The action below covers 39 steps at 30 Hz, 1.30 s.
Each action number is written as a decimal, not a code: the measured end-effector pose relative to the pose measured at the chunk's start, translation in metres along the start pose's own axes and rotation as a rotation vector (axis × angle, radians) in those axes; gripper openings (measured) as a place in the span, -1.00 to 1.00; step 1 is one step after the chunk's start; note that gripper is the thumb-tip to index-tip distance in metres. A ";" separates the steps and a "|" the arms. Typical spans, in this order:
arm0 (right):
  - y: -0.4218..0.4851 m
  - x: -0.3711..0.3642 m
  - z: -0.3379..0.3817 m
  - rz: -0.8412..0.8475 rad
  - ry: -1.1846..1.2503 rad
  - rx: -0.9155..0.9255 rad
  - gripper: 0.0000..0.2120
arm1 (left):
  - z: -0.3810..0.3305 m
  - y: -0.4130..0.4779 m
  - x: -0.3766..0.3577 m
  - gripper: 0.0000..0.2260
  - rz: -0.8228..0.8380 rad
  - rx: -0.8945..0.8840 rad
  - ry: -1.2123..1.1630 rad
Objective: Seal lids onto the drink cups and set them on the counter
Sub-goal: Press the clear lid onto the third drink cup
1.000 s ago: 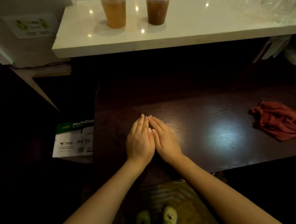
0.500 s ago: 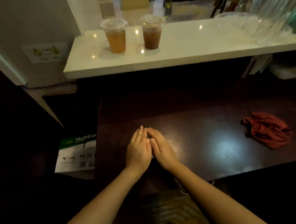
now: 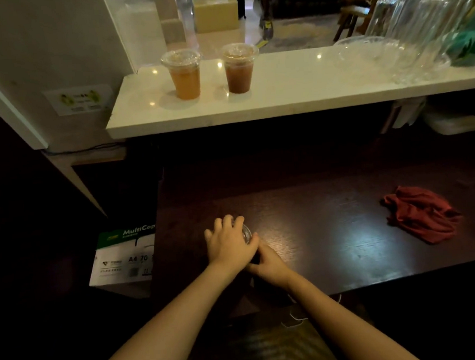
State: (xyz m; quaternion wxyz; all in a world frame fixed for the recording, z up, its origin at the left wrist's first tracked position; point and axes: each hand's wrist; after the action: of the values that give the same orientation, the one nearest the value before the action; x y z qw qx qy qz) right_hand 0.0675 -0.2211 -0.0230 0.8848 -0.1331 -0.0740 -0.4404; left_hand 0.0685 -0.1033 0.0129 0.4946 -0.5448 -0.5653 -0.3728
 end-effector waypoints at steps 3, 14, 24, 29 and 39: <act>0.011 0.000 0.000 0.045 0.018 0.054 -0.53 | 0.002 0.001 -0.002 -0.51 -0.045 -0.019 0.037; 0.026 -0.003 -0.025 0.021 -0.005 0.054 -0.48 | 0.001 0.002 -0.004 -0.55 -0.069 -0.054 0.102; 0.020 -0.013 -0.017 -0.054 -0.052 0.074 -0.34 | 0.037 0.015 0.019 -0.59 0.158 -0.328 -0.154; 0.017 -0.023 -0.019 -0.143 -0.033 0.096 -0.35 | 0.065 0.014 0.025 -0.54 0.140 -0.215 -0.196; 0.017 -0.014 -0.026 -0.077 -0.173 0.093 -0.32 | 0.052 0.004 0.012 -0.51 0.080 -0.396 -0.117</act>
State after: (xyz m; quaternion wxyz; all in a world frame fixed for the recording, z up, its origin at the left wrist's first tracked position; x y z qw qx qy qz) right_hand 0.0731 -0.2087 -0.0537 0.8627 -0.1263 -0.1755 -0.4572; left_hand 0.0654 -0.0497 0.0120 0.3588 -0.6741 -0.4866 -0.4244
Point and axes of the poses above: each hand's wrist, its own y-axis towards the middle knuckle, its own x-axis out of the back of the hand, z = x × y, and after that the axes turned 5 degrees about z, right-handed
